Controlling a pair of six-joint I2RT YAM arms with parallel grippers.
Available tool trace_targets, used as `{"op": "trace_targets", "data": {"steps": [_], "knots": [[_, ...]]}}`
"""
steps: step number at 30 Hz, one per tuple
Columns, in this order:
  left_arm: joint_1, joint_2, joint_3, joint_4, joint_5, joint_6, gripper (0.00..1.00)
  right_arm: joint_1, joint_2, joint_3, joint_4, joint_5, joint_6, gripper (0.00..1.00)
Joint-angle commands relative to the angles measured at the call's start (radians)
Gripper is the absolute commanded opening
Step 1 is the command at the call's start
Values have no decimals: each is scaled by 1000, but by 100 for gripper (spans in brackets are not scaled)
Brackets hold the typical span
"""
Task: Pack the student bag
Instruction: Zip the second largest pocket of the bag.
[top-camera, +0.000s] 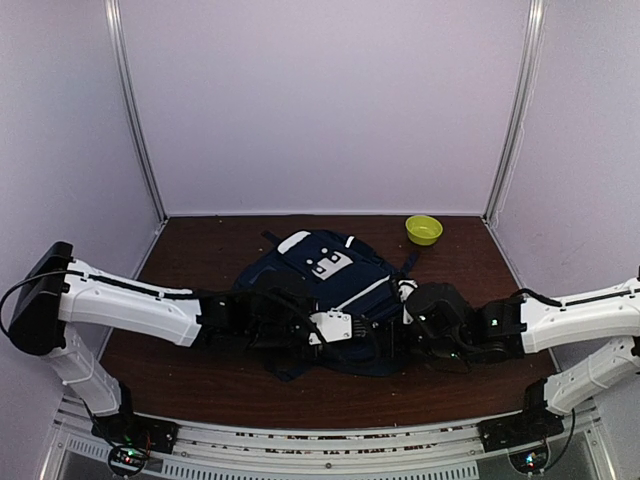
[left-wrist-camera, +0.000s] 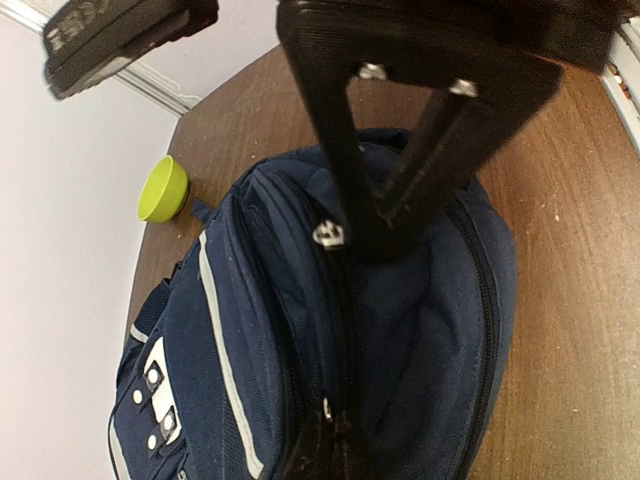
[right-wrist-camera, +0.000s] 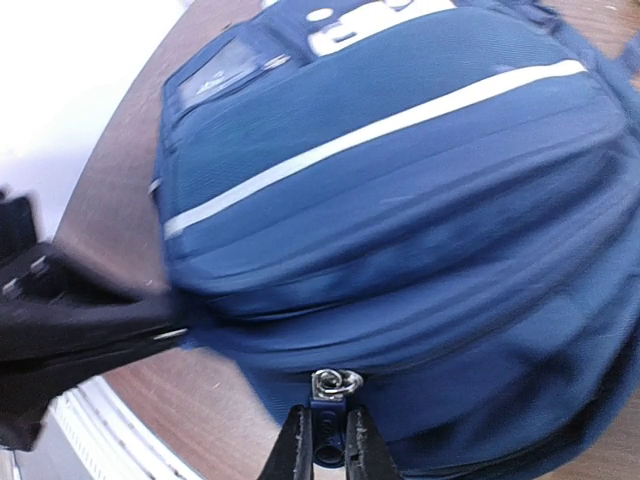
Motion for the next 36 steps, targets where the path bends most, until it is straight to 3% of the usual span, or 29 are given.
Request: {"op": "trace_targets", "data": {"steps": [1, 13, 20, 22, 24, 27, 28, 29, 32, 36], "knots": [[-2, -75, -31, -29, 15, -12, 0, -83, -60, -52, -52, 45, 17, 0], [-1, -196, -115, -72, 38, -68, 0, -174, -58, -52, -69, 0, -56, 0], [-1, -306, -223, -100, -31, -169, 1, -167, -20, -20, 26, -147, -69, 0], [-1, -368, -257, -109, -19, -211, 14, -144, -3, 4, 44, -174, -72, 0], [-2, -446, -286, -111, -26, -245, 39, -107, 26, 46, 48, -198, -82, 0], [-1, -555, -329, -105, -40, -296, 66, -35, 80, 116, 46, -196, -94, 0], [-2, -588, -351, -72, -23, -322, 86, -18, 98, 137, 52, -197, -93, 0], [-1, -615, -375, -29, -7, -366, 96, -2, 115, 154, 64, -202, -94, 0], [1, -665, -435, 83, -73, -494, 98, 28, 176, 202, 72, -204, -97, 0], [2, -616, -320, -71, -73, -465, 98, 34, 190, 224, 41, -168, -94, 0]]}}
